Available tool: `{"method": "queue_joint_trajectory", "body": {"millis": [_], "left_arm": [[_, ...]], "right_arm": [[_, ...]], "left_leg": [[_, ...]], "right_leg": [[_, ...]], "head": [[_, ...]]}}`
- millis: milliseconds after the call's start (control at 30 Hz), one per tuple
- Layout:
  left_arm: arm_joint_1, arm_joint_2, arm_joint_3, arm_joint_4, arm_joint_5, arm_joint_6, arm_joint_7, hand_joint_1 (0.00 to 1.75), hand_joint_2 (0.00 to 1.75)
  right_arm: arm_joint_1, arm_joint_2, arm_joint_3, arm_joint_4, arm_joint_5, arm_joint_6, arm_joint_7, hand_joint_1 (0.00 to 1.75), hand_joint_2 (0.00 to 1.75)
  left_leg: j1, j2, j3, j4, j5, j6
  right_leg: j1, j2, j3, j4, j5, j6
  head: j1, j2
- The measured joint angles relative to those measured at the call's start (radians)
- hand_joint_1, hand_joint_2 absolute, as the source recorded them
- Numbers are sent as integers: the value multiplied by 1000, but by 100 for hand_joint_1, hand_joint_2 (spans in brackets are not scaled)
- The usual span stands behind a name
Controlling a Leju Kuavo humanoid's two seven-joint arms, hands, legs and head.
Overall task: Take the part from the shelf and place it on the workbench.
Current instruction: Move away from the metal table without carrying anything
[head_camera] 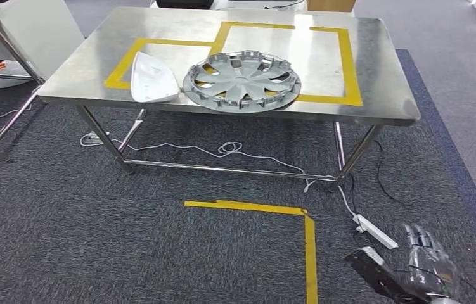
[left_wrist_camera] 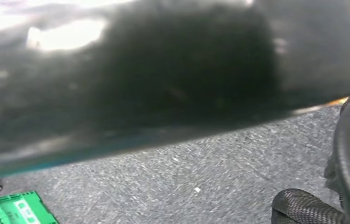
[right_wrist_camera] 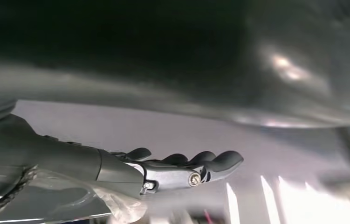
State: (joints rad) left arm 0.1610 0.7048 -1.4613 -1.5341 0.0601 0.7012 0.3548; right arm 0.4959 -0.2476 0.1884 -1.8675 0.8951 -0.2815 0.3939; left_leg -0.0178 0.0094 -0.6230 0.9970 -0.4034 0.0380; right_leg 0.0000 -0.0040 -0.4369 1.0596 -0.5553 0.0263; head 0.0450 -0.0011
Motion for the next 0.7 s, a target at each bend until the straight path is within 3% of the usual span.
{"method": "queue_joint_trajectory", "body": {"millis": [33,67,133,167,200,267,300,333,367,400,433,467,533,567,633,667,700], "left_arm": [[1,1,2,-6,-3,0,4,0,0],[2,3,3,-10,-4,0,7,0,0],[1,9,-1,-16,-2,0,9,0,0],[-1,12,-6,-17,2,0,6,0,0],[-4,15,-12,-18,8,0,0,0,0],[-18,17,-29,-17,25,0,-18,0,0],[-27,17,-38,-15,33,0,-29,0,0],[-34,16,-47,-12,39,-1,-40,0,0],[-40,15,-53,-7,44,-2,-52,0,0],[-44,14,-58,0,49,-5,-64,0,0],[-48,13,-61,7,53,-8,-76,0,0],[-54,11,-64,14,56,-13,-87,0,0],[-67,9,-67,26,62,-21,-103,0,0],[-71,7,-70,31,64,-24,-109,0,0],[-74,5,-77,39,69,-25,-116,0,0],[-76,4,-80,42,71,-26,-118,0,0],[-77,3,-81,46,72,-27,-118,0,0]], "right_arm": [[14,0,-2,20,-57,24,14,0,0],[30,0,-4,39,-113,47,31,0,0],[65,0,-5,76,-222,89,70,0,0],[84,0,-4,92,-279,104,90,0,0],[101,0,-4,107,-340,114,107,0,0],[132,0,-2,139,-487,116,135,0,0],[149,0,-1,154,-564,109,143,0,0],[165,0,2,170,-643,96,145,0,0],[179,0,7,184,-714,77,142,0,0],[191,0,14,197,-785,54,134,0,0],[199,0,23,209,-850,28,125,0,0],[205,-2,35,218,-914,-1,116,0,0],[210,-11,66,230,-1027,-67,92,0,0],[210,-22,85,234,-1080,-107,76,0,0],[205,-53,134,241,-1171,-188,39,0,0],[202,-70,160,244,-1206,-219,22,0,0],[199,-86,185,248,-1232,-241,10,0,0]], "left_leg": [[-1,1,-9,6,10,-4],[-1,2,-16,8,22,-9],[0,1,-28,9,37,-19],[3,-1,-32,18,17,-27],[5,-3,-38,45,-26,-35],[15,-4,-49,153,-146,-51],[19,-4,-51,218,-184,-58],[23,-4,-47,268,-194,-62],[26,-4,-33,293,-177,-65],[29,-5,-5,286,-146,-66],[32,-5,40,244,-120,-66],[33,-7,101,171,-116,-65],[31,-12,203,21,-149,-53],[27,-13,225,-22,-165,-45],[23,-10,211,-34,-153,-26],[22,-6,200,-35,-142,-17],[21,-3,185,-37,-128,-7]], "right_leg": [[2,0,43,-68,-21,-4],[4,-1,64,-111,-37,-8],[4,-4,51,-123,-31,-20],[2,-7,39,-122,-20,-28],[0,-11,27,-122,-7,-34],[-1,-16,-1,-120,19,-40],[-1,-18,-18,-117,32,-40],[-1,-20,-37,-112,44,-39],[-1,-22,-58,-104,54,-37],[-1,-22,-80,-95,64,-36],[-1,-22,-100,-86,74,-33],[0,-21,-116,-76,82,-29],[1,-18,-135,-63,102,-19],[1,-16,-141,-61,113,-13],[-4,-11,-151,-60,129,2],[-7,-8,-160,-52,114,8],[-8,-4,-171,-27,77,12]], "head": [[0,0],[0,0],[0,0],[-1,0],[-1,0],[-2,0],[-3,0],[-3,0],[-3,0],[-3,0],[-3,0],[-4,0],[-2,0],[-3,0],[-6,0],[-7,0],[-5,0]]}}
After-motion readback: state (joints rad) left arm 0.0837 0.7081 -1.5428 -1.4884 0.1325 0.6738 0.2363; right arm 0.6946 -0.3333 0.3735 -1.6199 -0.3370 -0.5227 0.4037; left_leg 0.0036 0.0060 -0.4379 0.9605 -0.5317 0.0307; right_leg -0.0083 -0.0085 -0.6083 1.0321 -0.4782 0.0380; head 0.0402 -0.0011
